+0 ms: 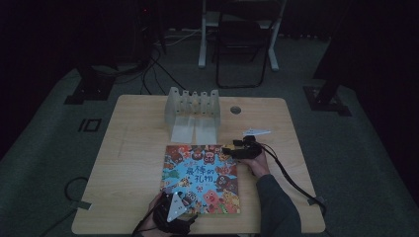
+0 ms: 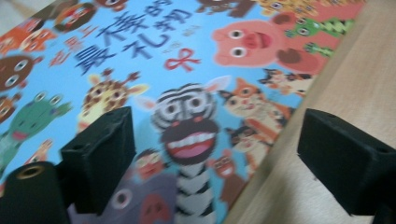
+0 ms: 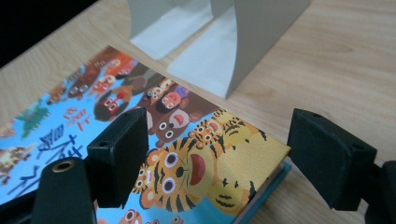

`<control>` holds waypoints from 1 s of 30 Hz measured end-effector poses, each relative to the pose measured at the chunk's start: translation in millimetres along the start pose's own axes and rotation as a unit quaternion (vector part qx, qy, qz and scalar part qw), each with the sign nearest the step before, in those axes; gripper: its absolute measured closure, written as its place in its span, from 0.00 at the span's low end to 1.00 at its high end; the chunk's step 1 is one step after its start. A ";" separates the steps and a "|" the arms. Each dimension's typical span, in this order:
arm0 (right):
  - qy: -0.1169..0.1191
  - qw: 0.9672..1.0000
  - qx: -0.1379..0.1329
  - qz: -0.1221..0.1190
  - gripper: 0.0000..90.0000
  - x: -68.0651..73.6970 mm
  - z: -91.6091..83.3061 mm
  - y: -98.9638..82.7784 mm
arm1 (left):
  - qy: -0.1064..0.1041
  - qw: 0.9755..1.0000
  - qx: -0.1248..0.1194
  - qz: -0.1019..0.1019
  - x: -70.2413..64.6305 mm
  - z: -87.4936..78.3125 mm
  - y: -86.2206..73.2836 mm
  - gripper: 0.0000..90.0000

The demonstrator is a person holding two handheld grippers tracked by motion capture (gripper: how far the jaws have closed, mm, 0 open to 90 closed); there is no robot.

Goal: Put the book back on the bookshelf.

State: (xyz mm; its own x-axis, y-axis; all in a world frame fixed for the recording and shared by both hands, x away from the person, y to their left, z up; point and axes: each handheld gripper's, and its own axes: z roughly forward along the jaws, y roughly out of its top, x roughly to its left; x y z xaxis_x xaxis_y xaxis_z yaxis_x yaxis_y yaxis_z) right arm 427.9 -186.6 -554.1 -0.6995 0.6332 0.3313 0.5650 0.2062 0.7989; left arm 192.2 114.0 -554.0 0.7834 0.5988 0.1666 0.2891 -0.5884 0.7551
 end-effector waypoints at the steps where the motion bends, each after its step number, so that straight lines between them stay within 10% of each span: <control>1: 0.003 1.000 -0.004 0.001 0.23 0.3 -1.7 1.5 | -0.001 1.000 -0.003 0.006 -2.9 0.7 1.0 0.09; 21: 0.024 0.999 -0.033 -0.003 0.24 8.1 -16.1 20.4 | 0.018 0.999 -0.026 0.030 -18.8 34.3 23.1 0.04; 30: 0.028 0.999 -0.027 -0.004 0.26 7.0 -16.5 19.2 | 0.072 0.994 -0.064 0.052 -24.0 25.9 25.5 0.09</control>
State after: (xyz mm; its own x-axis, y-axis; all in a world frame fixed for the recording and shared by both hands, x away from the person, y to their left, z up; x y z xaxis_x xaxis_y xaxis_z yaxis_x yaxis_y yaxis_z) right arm 426.6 -190.5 -528.2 -0.7280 0.5882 0.3522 0.5367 0.1692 0.8267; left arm 195.0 70.5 -555.2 0.7163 0.6151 0.3295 0.1312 -0.5825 0.8021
